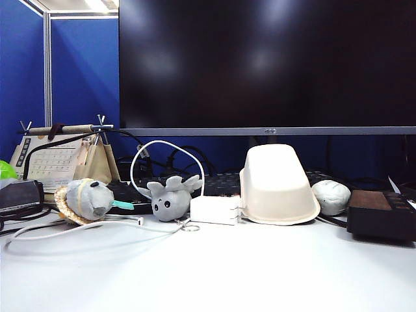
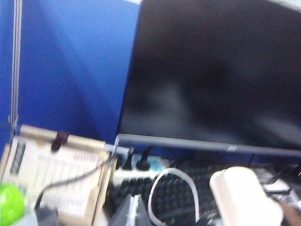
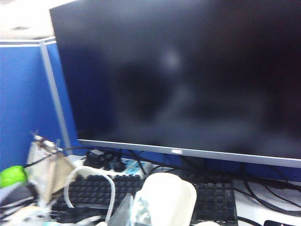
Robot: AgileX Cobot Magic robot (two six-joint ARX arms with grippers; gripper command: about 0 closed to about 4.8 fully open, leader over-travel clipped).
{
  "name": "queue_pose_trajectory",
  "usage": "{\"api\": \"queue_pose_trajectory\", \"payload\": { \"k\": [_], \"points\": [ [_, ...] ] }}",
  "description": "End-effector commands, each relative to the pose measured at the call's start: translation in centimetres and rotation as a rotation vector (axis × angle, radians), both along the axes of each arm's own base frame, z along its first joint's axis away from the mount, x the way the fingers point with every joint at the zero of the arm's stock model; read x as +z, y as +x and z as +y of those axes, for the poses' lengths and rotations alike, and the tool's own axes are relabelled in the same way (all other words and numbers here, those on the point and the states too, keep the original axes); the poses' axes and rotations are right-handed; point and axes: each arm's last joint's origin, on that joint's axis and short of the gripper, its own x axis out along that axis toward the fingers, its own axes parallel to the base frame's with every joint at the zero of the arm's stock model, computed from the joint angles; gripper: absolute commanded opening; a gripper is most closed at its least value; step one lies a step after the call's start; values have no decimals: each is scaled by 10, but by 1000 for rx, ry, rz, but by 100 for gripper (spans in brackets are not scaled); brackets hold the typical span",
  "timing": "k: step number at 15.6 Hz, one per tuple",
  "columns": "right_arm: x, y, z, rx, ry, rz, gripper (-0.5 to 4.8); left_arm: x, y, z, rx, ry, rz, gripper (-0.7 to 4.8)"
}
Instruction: Place the tilting octopus upright.
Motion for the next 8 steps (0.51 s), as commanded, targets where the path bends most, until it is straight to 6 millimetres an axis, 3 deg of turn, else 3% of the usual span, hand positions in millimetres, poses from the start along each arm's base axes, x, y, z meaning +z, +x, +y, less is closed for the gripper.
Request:
{"api": "queue_pose_trajectory", "payload": {
  "k": [1,5,8],
  "points": [
    [29,-23,1,18,57,41,-6,30,-21,-1,3,-3,20,-6],
    [58,-49,2,46,150,98,-6,66,-43,-1,0,-4,54,-6],
    [86,-62,5,122,140,96,-6,100,-39,-2,-33,7,116,-5]
  ]
}}
